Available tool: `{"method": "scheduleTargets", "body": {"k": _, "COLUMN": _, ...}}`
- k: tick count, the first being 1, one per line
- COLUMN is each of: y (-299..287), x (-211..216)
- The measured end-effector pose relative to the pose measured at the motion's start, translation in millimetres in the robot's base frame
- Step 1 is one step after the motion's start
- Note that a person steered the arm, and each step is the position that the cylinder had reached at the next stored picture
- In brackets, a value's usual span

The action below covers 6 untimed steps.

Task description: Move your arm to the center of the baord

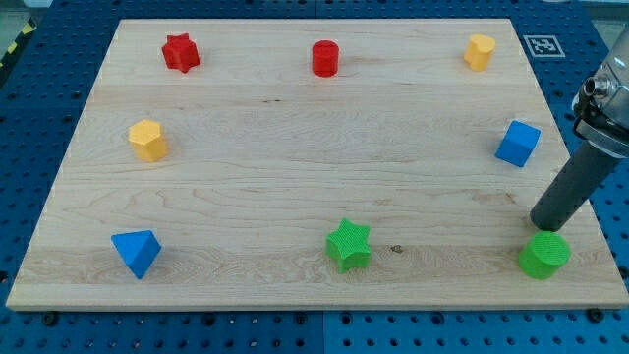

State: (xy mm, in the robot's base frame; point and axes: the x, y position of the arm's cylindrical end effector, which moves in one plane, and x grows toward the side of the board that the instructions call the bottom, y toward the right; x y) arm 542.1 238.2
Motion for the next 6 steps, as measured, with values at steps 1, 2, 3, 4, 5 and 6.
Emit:
{"method": "scheduleTargets", "body": {"k": 1, "y": 0, "x": 0}}
{"method": "scheduleTargets", "body": {"k": 2, "y": 0, "x": 5}}
{"method": "scheduleTargets", "body": {"k": 3, "y": -8, "x": 5}}
{"method": "scheduleTargets", "body": {"k": 4, "y": -44, "x": -22}}
{"method": "scheduleTargets", "body": {"k": 5, "y": -98, "x": -57}}
{"method": "scheduleTargets", "body": {"k": 6, "y": -167, "x": -95}}
